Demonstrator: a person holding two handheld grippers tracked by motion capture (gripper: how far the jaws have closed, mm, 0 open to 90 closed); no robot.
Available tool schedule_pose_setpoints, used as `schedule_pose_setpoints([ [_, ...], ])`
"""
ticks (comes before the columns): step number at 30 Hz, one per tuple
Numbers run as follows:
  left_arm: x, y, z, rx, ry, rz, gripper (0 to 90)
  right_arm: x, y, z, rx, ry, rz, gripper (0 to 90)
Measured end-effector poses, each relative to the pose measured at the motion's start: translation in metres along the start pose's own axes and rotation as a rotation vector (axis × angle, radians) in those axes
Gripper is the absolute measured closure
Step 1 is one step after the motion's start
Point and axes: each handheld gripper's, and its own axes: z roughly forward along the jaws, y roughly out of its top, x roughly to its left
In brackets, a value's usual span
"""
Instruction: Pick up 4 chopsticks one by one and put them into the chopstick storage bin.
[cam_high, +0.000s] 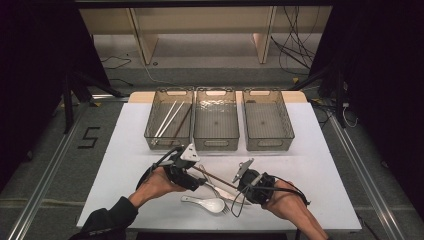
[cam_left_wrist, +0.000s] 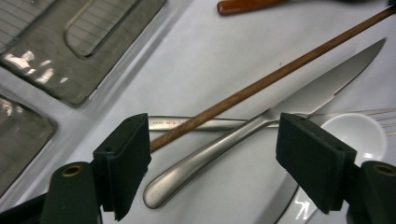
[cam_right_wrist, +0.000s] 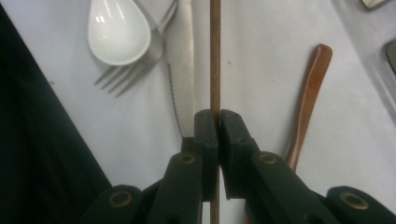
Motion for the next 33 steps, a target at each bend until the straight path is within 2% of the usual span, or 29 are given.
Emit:
schedule_pose_setpoints([
  [1, -0.001, 0.001, 0.002, 0.006, 0.002, 0.006, 25.7, 0.001, 0.001, -0.001, 0.004, 0.003, -0.015, 87.0],
  [5, -0.004, 0.003, 0.010, 0.044, -0.005, 0.042, 26.3, 0.005, 0.004, -0.003, -0.012, 0.007, -0.016, 87.0],
  [9, -0.006, 0.004, 0.015, 0.072, 0.000, 0.071, 28.1, 0.007, 0.006, -0.006, -0.020, 0.014, -0.045, 87.0],
  [10, -0.007, 0.004, 0.015, 0.081, 0.000, 0.081, 28.9, 0.009, 0.007, -0.007, -0.019, 0.017, -0.027, 87.0],
  [12, -0.007, 0.004, 0.016, 0.080, -0.004, 0.088, 30.1, 0.010, 0.007, -0.007, -0.025, 0.015, -0.049, 87.0],
  [17, -0.008, 0.004, 0.016, 0.082, -0.018, 0.101, 35.2, 0.012, 0.008, -0.008, -0.043, 0.023, -0.064, 86.9],
  [24, -0.011, 0.003, 0.015, 0.094, -0.042, 0.154, 48.8, 0.013, 0.008, -0.009, -0.058, 0.027, -0.076, 86.9],
  [26, -0.013, 0.004, 0.014, 0.101, -0.052, 0.183, 54.3, 0.013, 0.008, -0.011, -0.049, 0.033, -0.078, 86.9],
  [28, -0.014, 0.004, 0.012, 0.116, -0.051, 0.217, 59.2, 0.013, 0.008, -0.011, -0.062, 0.030, -0.094, 86.9],
  [33, -0.018, 0.007, 0.006, 0.164, -0.072, 0.273, 65.6, 0.011, 0.005, -0.011, -0.069, 0.047, -0.121, 86.7],
])
